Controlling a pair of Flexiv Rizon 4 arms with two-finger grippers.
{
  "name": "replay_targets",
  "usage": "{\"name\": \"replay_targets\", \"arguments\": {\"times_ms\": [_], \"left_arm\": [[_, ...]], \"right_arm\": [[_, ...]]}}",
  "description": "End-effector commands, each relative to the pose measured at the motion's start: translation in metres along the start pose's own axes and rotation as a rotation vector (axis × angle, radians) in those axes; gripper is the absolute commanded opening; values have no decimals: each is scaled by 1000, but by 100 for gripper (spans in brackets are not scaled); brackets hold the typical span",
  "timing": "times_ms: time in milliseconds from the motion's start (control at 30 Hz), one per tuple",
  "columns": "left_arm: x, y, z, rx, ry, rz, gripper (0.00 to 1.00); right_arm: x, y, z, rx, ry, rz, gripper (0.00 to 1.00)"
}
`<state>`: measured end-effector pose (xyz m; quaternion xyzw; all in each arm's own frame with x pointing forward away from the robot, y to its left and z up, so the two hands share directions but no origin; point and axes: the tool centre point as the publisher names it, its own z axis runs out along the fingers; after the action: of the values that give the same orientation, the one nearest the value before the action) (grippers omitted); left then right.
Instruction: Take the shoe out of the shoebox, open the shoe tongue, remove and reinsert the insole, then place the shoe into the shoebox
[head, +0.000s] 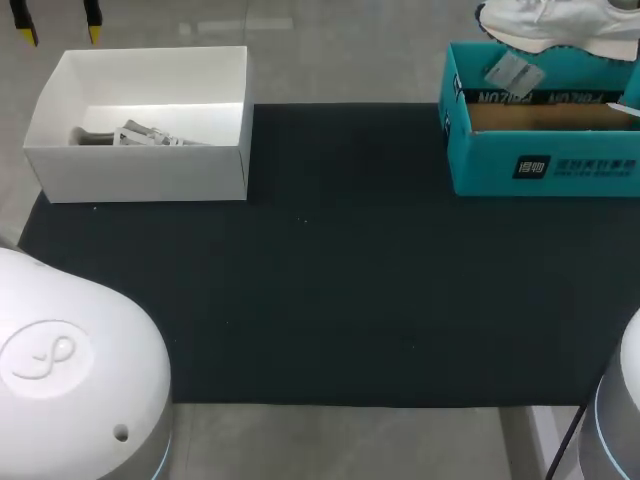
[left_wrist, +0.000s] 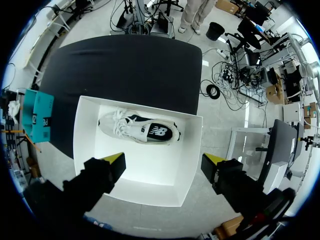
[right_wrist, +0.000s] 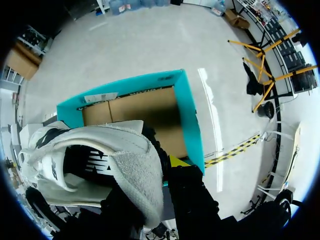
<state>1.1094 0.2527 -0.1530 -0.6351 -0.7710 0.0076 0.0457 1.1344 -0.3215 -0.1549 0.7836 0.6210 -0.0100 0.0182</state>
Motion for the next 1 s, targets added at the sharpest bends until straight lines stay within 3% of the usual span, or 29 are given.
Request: {"name": "replay_targets", "arguments": {"times_ms": [33, 367, 667, 1000], "left_arm": [[0, 0, 0, 0, 2, 1, 100], [0, 0, 0, 0, 2, 1, 100], [0, 0, 0, 0, 2, 1, 100], [0, 0, 0, 0, 2, 1, 100]], "right_arm": [[1, -20, -36, -13, -16, 1, 0], [14, -85, -56, -101, -86, 24, 0], [27, -150, -61, -150, -57, 38, 0], [71, -227, -63, -180, -69, -56, 0]]}}
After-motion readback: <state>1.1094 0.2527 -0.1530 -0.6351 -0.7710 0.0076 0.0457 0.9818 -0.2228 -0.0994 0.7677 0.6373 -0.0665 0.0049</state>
